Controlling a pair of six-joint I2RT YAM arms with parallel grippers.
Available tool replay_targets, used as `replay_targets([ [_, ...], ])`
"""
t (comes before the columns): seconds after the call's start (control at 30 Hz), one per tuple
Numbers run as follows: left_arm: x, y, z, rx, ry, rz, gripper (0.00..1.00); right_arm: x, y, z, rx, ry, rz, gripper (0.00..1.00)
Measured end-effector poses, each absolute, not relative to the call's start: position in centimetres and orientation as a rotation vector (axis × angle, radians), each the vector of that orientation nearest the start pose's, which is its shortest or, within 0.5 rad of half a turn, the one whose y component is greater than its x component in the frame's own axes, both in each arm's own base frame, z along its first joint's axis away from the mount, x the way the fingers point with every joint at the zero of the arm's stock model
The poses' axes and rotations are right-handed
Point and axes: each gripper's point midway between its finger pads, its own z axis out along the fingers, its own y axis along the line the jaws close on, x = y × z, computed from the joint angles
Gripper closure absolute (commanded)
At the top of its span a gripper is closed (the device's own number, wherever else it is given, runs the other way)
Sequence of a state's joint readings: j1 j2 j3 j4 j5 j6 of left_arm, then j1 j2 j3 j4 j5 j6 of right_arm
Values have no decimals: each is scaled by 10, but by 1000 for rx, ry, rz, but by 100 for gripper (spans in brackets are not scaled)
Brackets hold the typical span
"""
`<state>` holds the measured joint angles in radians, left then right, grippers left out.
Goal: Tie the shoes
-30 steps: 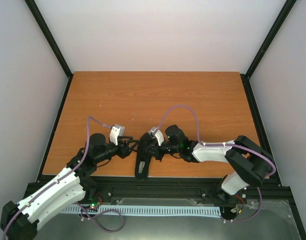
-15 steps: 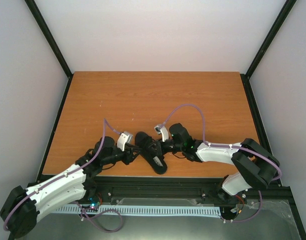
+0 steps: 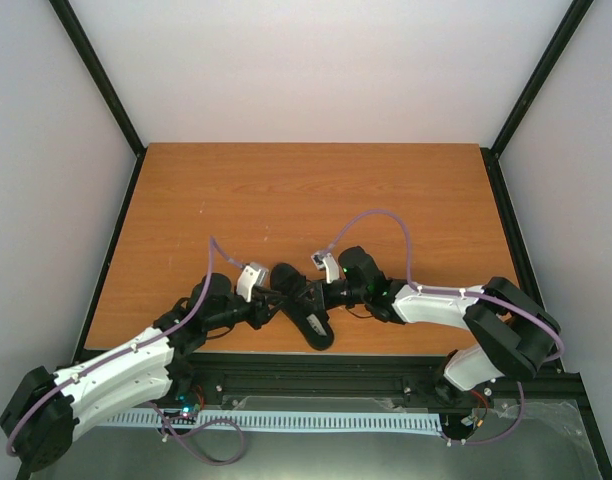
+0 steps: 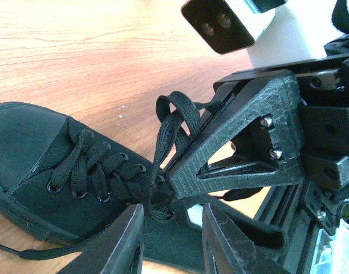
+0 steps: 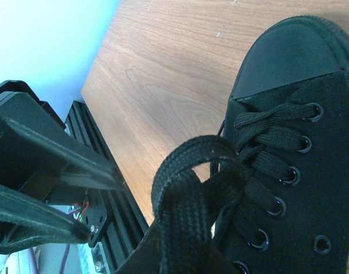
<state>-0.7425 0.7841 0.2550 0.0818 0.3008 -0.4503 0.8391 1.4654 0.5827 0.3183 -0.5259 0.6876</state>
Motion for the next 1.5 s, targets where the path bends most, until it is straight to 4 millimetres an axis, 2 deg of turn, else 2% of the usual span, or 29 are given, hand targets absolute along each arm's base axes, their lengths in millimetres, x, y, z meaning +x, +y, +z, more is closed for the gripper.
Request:
replay_targets([
  [0.17, 175, -229, 134, 480, 2055, -1067, 67, 186, 343, 107, -527, 2377, 1394, 97],
  [0.37, 171, -228, 142, 477, 2023, -1099, 69, 176, 356, 108, -542, 2396, 1433, 97],
  [0.9, 164, -233, 118, 534, 2120, -1104, 73, 185, 352, 103, -413, 2417, 1439, 97],
  [1.27, 164, -235, 89, 594, 2221, -1036, 77, 188, 355, 104, -336, 2419, 1542, 97],
  [1.5, 167, -239, 98, 622, 2179, -1036, 79, 190, 351, 102, -305, 2424, 1555, 97],
])
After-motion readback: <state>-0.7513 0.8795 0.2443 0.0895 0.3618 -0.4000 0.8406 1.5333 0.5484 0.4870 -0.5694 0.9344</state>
